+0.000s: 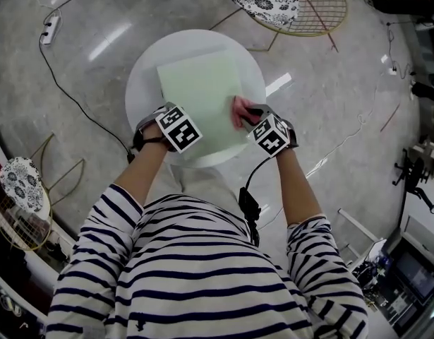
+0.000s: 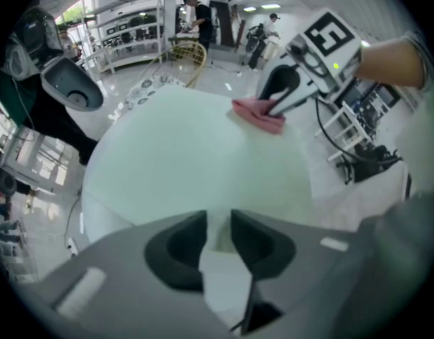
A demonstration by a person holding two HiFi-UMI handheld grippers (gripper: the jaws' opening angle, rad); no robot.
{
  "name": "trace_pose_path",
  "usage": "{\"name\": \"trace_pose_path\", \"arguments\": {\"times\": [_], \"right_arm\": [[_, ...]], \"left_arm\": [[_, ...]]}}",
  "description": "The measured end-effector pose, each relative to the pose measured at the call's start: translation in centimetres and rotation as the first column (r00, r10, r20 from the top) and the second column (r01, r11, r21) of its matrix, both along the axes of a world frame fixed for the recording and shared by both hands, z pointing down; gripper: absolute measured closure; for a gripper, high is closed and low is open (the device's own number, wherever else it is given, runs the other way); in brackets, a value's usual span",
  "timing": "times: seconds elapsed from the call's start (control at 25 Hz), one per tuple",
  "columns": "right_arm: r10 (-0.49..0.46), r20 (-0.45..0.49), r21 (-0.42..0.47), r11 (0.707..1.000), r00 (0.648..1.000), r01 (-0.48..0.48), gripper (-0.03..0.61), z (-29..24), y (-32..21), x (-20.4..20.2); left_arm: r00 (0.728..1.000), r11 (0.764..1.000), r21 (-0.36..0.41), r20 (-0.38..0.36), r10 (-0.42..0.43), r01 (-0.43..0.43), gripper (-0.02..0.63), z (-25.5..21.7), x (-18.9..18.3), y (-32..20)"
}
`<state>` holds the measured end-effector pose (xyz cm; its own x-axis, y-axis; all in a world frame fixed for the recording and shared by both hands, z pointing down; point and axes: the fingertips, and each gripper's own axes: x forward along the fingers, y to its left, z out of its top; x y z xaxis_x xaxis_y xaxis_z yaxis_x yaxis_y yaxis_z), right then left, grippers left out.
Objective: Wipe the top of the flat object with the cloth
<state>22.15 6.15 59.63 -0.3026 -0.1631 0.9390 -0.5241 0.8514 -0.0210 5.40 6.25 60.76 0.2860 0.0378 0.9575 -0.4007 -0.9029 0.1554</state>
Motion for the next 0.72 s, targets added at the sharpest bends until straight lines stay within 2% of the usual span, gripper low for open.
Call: {"name": "trace_pose_path", "arguments": {"times": [0.4,0.72], "right_arm": [[-0.001,-0.036,0.049,0.999,0.999,0.002,0.485,-0.4,-8.9,-2.3],[-0.021,-0.067,0.072,0.997,0.998,0.026,0.486,-0.6,-13.9,-4.5]], "left_arm": [[1.0,1.0,-0.024,-0.024,0.004,-0.004,0.505,-0.3,0.2,0.1],[0.999,0.999,-0.034,-0.038,0.032,-0.033,0.505,-0.4,0.1,0.3]]}}
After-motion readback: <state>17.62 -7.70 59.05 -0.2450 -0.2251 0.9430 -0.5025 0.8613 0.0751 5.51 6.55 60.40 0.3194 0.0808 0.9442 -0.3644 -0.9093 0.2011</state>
